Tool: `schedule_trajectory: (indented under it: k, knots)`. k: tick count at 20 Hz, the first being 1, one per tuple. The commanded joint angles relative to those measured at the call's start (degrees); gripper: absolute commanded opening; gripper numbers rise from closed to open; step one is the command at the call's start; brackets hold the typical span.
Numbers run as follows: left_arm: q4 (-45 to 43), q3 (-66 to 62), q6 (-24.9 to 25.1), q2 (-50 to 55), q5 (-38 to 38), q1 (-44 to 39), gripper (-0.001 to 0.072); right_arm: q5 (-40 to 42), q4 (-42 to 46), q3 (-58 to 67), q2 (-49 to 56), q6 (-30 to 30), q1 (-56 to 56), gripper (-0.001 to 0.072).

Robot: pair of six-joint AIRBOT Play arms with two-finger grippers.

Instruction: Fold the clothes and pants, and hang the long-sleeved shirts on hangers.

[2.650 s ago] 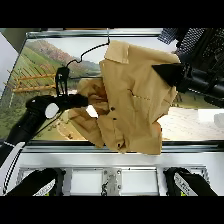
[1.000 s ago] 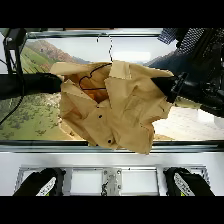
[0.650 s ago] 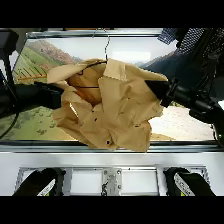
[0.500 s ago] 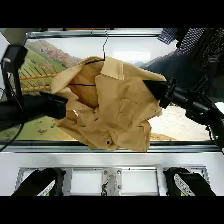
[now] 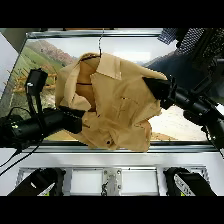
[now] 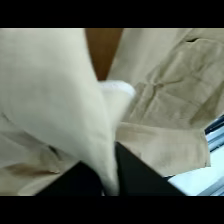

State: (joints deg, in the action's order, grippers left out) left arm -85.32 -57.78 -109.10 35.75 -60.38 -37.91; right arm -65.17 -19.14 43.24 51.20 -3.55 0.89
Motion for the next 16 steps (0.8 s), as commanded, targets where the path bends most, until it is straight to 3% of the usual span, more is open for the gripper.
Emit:
schedule_trajectory:
  k: [1, 9, 11, 12, 16]
  knots:
    - [-1.42, -3.48, -0.42, 2.99, 0.33, -1.42, 0.0606, -0.76, -1.81, -0.02, -0.11, -0.07, -0.24, 0.0014]
    - [-2.12, -18.40, -0.24, 7.54, -5.66, 5.95, 0.0605, -0.63, -4.96, 6.60, -1.22, 0.55, 8.41, 0.0013]
    - [-2.10, -18.73, -0.09, 8.28, -5.55, 6.23, 0.0114, -0.63, -4.96, 8.66, -2.21, 0.48, 13.68, 0.0013]
    - [-2.01, -18.75, 1.01, 8.76, -5.46, 6.21, 0.0013, -0.66, -4.98, 9.53, -2.86, 0.33, 16.74, 0.0013]
    - [-2.01, -18.75, 1.31, 11.54, -5.51, 6.21, 0.0013, -0.52, -5.09, 10.80, -6.99, 0.33, 29.68, 0.0013]
